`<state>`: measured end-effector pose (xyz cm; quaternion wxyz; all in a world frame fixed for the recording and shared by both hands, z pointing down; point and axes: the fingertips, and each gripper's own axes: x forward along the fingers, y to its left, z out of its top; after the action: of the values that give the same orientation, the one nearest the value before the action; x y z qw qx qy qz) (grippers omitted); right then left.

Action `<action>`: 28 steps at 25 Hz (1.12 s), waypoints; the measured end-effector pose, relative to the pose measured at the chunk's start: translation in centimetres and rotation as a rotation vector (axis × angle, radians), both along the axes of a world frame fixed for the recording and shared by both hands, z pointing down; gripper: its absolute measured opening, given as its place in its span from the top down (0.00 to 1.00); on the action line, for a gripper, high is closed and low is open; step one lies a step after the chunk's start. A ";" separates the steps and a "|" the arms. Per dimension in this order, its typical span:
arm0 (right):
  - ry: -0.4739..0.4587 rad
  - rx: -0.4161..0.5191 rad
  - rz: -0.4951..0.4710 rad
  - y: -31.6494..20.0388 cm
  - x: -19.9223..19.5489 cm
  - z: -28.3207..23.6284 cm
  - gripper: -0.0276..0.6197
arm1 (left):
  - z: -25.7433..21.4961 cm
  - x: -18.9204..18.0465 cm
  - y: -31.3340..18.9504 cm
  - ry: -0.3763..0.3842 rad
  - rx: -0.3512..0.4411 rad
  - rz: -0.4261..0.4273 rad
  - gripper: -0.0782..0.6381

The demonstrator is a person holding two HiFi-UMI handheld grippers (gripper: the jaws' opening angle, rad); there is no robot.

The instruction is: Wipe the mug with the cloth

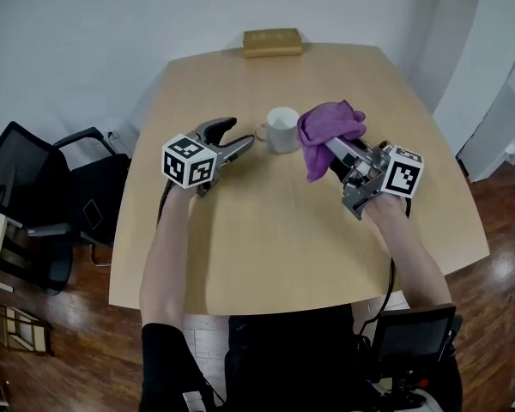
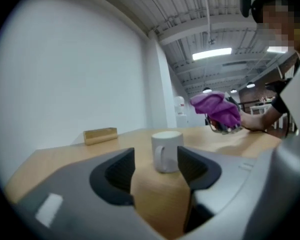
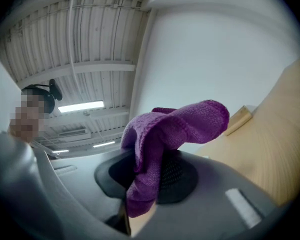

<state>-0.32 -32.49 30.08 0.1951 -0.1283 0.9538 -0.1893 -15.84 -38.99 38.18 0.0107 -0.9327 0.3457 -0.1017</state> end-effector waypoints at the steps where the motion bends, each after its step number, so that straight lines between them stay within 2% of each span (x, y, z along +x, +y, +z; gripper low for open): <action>1: -0.004 -0.014 0.005 -0.2 0.3 0.5 0.84 | 0.6 0.6 -0.1 -0.025 -0.008 0.028 0.51; 4: -0.025 -0.049 -0.006 -0.7 0.7 1.2 0.84 | 1.4 2.2 -1.1 -0.077 -0.019 0.086 0.51; 8: -0.035 -0.053 0.017 -1.1 0.6 0.8 0.84 | 2.4 2.9 -1.9 -0.165 -0.029 0.132 0.53; 11: -0.038 -0.064 0.013 -0.9 0.7 0.8 0.84 | 2.3 3.4 -1.9 -0.200 -0.021 0.148 0.68; 12: -0.042 -0.072 0.008 -0.9 0.8 0.9 0.84 | 2.3 3.5 -1.9 -0.203 -0.022 0.148 0.76; 17: -0.033 -0.067 0.029 -0.9 1.3 1.1 0.84 | 2.5 4.1 -0.8 -0.200 -0.049 0.148 0.77; 20: -0.038 -0.062 0.001 -0.8 0.6 0.7 0.84 | 2.1 4.1 -0.5 -0.208 -0.033 0.127 0.77; 23: -0.031 -0.067 0.003 -0.7 0.6 0.7 0.84 | 2.2 4.7 -0.8 -0.248 -0.018 0.110 0.76; 28: -0.032 -0.059 0.022 -0.7 0.8 0.6 0.84 | 2.6 4.7 -0.3 -0.333 -0.054 0.147 0.76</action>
<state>0.52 -33.16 30.66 0.2087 -0.1411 0.9430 -0.2174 -11.10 -39.31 40.82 0.0503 -0.9257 0.2675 -0.2628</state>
